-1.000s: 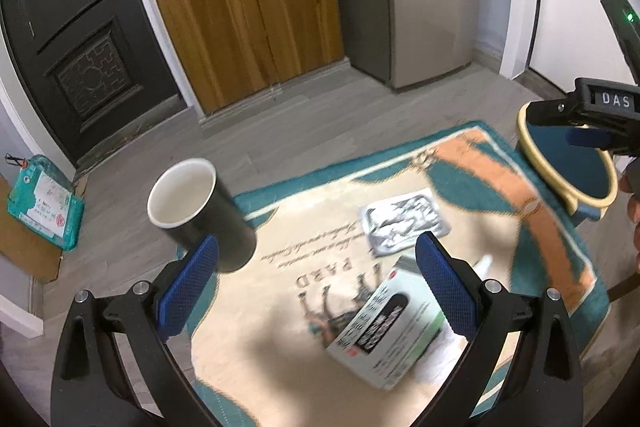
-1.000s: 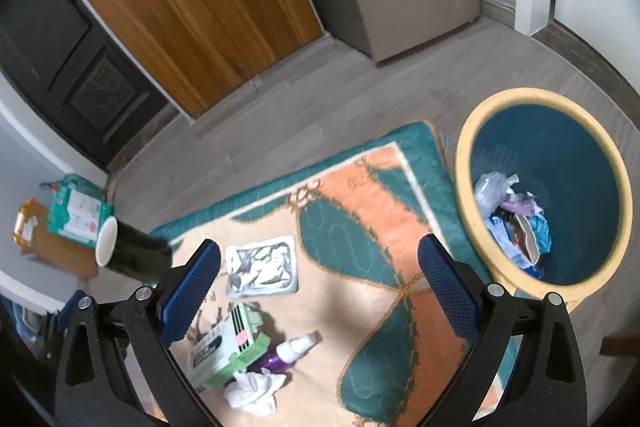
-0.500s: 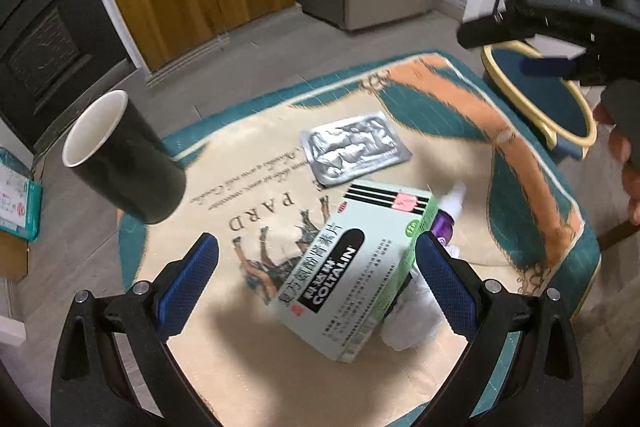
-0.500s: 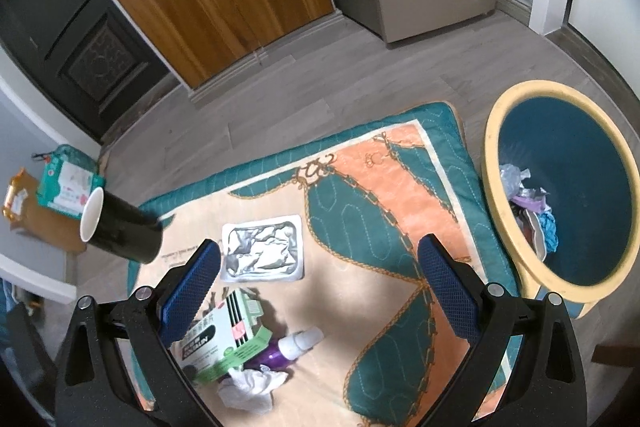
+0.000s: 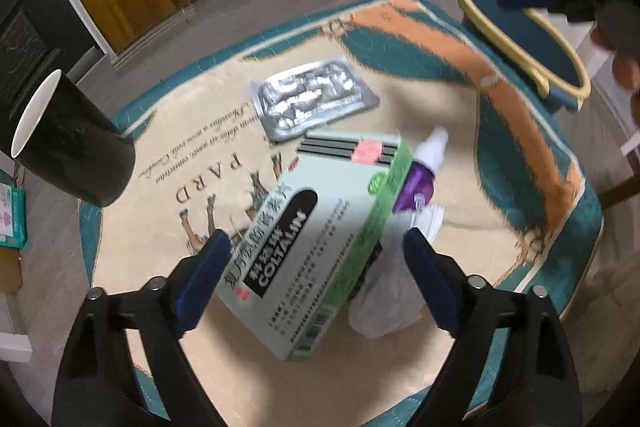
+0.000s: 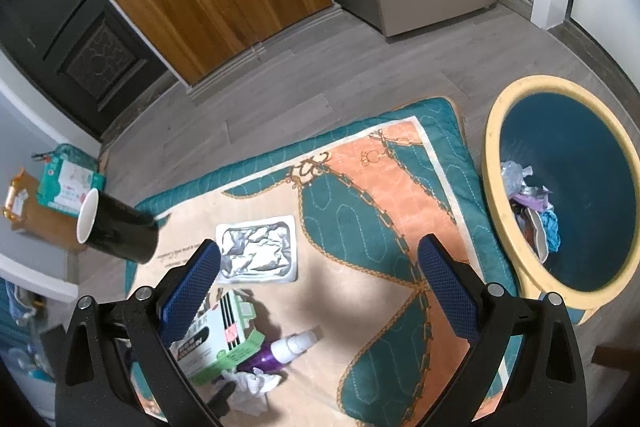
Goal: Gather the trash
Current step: 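Grasp the green-white medicine box with the left tool while the right tool grasps the silver blister pack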
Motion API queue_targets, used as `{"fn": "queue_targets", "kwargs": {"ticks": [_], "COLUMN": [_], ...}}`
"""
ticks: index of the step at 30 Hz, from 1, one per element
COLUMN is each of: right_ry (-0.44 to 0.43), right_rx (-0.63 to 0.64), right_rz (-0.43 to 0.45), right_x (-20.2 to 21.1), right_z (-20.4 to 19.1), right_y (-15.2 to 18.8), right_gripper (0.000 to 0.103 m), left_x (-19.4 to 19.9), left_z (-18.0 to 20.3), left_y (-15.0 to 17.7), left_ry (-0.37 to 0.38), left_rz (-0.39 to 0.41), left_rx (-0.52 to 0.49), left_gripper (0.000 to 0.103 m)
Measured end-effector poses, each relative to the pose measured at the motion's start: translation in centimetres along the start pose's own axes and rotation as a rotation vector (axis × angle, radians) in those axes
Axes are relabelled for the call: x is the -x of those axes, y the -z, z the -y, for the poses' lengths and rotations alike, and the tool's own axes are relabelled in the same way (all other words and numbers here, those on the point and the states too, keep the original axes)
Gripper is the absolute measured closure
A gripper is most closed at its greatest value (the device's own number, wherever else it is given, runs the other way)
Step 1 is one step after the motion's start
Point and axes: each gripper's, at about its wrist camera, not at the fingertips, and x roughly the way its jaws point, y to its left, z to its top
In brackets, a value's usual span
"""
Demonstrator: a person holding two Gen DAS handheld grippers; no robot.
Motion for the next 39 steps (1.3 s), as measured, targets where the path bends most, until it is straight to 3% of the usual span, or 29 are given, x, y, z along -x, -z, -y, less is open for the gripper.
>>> {"fn": "queue_targets", "kwargs": {"ticks": [5,10,12,15,20,23,26,35,39], "right_ry": [0.001,-0.012,-0.017,-0.009,-0.006,0.003,0.01,0.004,-0.038], "right_rx": [0.024,-0.003,0.006,0.035,0.042,0.076,0.194,0.726,0.812], "right_rz": [0.0,0.0,-0.001,0.004,-0.01,-0.02,-0.032,-0.082,-0.103], "right_x": [0.1,0.1,0.2,0.3,-0.1,-1.0,-2.4,-7.2,-8.8], "right_z": [-0.2,-0.1,-0.3,-0.7,-0.8,-1.2,-2.4,-6.6,-7.3], "right_y": [-0.2,-0.2,-0.1,0.0,0.2,0.2,0.2,2.4,2.8], "right_gripper": [0.005,0.005,0.005,0.005,0.005,0.006,0.007,0.007,0.007], "left_x": [0.8,0.1,0.0,0.4,1.8,2.4,2.9,2.8,3.0], "left_z": [-0.4,-1.4,-1.2,-1.1,-2.7,-4.4,-5.6,-7.2,-8.3], "left_y": [1.3,2.3,2.3,2.0,0.8,0.0,-0.7,-2.3,-3.0], "left_ry": [-0.021,-0.047,-0.043,-0.045,-0.013,0.019,0.041,0.034,0.022], "left_rz": [-0.004,-0.05,-0.054,-0.034,0.011,0.033,0.057,0.074,0.089], "left_rx": [-0.021,-0.014,-0.033,-0.052,0.03,0.129,0.196,0.24,0.268], "left_gripper": [0.017,0.028,0.045,0.061,0.075,0.083,0.084,0.084,0.084]}}
